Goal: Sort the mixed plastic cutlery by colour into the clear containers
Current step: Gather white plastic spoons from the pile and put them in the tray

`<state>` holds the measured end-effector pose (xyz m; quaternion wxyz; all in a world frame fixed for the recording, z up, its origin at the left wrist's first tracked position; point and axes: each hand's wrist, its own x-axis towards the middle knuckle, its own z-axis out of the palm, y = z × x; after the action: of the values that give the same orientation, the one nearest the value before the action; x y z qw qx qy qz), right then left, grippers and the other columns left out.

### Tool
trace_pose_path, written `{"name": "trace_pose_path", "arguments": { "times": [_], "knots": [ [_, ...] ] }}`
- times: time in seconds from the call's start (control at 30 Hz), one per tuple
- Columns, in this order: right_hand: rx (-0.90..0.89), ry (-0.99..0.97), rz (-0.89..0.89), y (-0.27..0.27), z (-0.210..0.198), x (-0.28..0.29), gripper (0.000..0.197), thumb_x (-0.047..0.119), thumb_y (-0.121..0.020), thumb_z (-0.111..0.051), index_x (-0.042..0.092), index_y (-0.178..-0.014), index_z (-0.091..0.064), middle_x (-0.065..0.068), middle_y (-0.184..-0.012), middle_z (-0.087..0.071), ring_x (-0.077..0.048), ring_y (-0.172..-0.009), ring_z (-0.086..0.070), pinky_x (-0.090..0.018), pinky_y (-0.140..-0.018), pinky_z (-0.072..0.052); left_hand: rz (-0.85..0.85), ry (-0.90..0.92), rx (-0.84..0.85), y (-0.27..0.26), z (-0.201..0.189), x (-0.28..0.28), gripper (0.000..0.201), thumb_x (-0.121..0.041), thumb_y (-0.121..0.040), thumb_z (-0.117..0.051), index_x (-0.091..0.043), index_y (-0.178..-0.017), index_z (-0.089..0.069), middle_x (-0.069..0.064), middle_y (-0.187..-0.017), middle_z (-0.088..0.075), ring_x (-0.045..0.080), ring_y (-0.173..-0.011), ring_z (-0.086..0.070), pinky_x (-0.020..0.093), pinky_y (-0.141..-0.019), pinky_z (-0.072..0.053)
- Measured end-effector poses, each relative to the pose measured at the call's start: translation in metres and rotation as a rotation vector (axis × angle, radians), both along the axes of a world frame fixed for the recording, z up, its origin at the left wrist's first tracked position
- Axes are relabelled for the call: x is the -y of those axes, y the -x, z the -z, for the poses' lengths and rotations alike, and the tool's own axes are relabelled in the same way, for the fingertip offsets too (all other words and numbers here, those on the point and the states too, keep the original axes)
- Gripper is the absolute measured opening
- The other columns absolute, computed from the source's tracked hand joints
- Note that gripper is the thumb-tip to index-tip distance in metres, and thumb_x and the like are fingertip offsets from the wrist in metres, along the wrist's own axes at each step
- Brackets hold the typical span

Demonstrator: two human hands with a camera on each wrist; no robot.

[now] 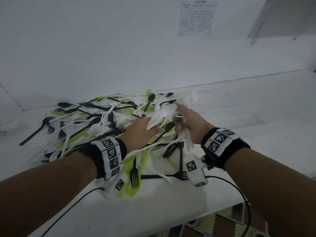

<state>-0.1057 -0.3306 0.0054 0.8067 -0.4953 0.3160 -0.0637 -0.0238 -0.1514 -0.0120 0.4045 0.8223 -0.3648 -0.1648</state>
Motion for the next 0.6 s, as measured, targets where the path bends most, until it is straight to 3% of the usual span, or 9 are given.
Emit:
{"name": "trace_pose_path", "arguments": {
  "times": [0.1, 0.23, 0.37, 0.47, 0.53, 0.6],
  "knots": [
    [0.059, 0.009, 0.042, 0.001, 0.005, 0.002, 0.043, 0.051, -0.087, -0.076, 0.011, -0.097, -0.067, 0.002, -0.069, -0.051, -0.010, -0.040, -0.038, -0.022, -0.041, -0.038, -0.081, 0.095, -0.337, 0.009, -0.007, 0.006, 0.022, -0.023, -0.100, -0.065, -0.003, -0.092, -0.062, 0.005, -0.067, -0.044, 0.008, -0.042, -0.036, 0.019, -0.044, -0.032],
    [0.039, 0.254, 0.011, -0.004, 0.015, -0.004, 0.026, 0.031, -0.092, -0.076, 0.009, -0.097, -0.064, -0.005, -0.080, -0.052, -0.014, -0.046, -0.038, -0.027, -0.046, -0.037, -0.089, 0.111, -0.453, 0.013, -0.009, 0.010, 0.024, -0.022, -0.099, -0.067, -0.011, -0.080, -0.060, -0.003, -0.054, -0.036, 0.012, -0.043, -0.030, 0.022, -0.044, -0.027],
    [0.034, 0.330, 0.014, -0.008, 0.023, -0.006, 0.015, 0.019, -0.093, -0.072, 0.008, -0.088, -0.062, -0.006, -0.066, -0.051, -0.016, -0.045, -0.040, -0.024, -0.044, -0.037, -0.060, 0.110, -0.447, 0.021, -0.011, 0.012, 0.014, -0.025, -0.099, -0.067, -0.014, -0.096, -0.060, -0.002, -0.064, -0.042, 0.012, -0.050, -0.034, 0.020, -0.047, -0.030],
    [0.064, 0.373, 0.073, -0.008, 0.023, 0.001, 0.015, 0.019, -0.094, -0.072, 0.011, -0.086, -0.063, 0.005, -0.056, -0.050, -0.016, -0.048, -0.040, -0.023, -0.044, -0.040, -0.261, 0.156, -0.470, 0.018, -0.012, 0.012, 0.023, -0.025, -0.097, -0.061, -0.017, -0.113, -0.047, -0.001, -0.082, -0.046, 0.013, -0.060, -0.041, 0.024, -0.054, -0.035],
    [0.105, 0.367, 0.063, -0.008, 0.023, 0.003, 0.017, 0.022, -0.092, -0.076, 0.012, -0.086, -0.064, 0.008, -0.053, -0.049, -0.015, -0.048, -0.039, -0.023, -0.045, -0.040, -0.330, 0.235, -0.563, 0.012, -0.014, 0.011, 0.019, -0.019, -0.094, -0.054, -0.016, -0.111, -0.044, 0.004, -0.089, -0.039, 0.015, -0.062, -0.038, 0.030, -0.056, -0.033],
    [0.161, 0.405, -0.017, -0.009, 0.023, -0.002, 0.024, 0.026, -0.089, -0.079, 0.013, -0.079, -0.061, 0.007, -0.054, -0.048, -0.015, -0.047, -0.040, -0.025, -0.047, -0.041, -0.320, 0.305, -0.627, 0.006, -0.014, 0.010, 0.015, -0.009, -0.096, -0.052, -0.013, -0.110, -0.049, 0.006, -0.088, -0.043, 0.014, -0.058, -0.039, 0.029, -0.054, -0.033]
  ]
}}
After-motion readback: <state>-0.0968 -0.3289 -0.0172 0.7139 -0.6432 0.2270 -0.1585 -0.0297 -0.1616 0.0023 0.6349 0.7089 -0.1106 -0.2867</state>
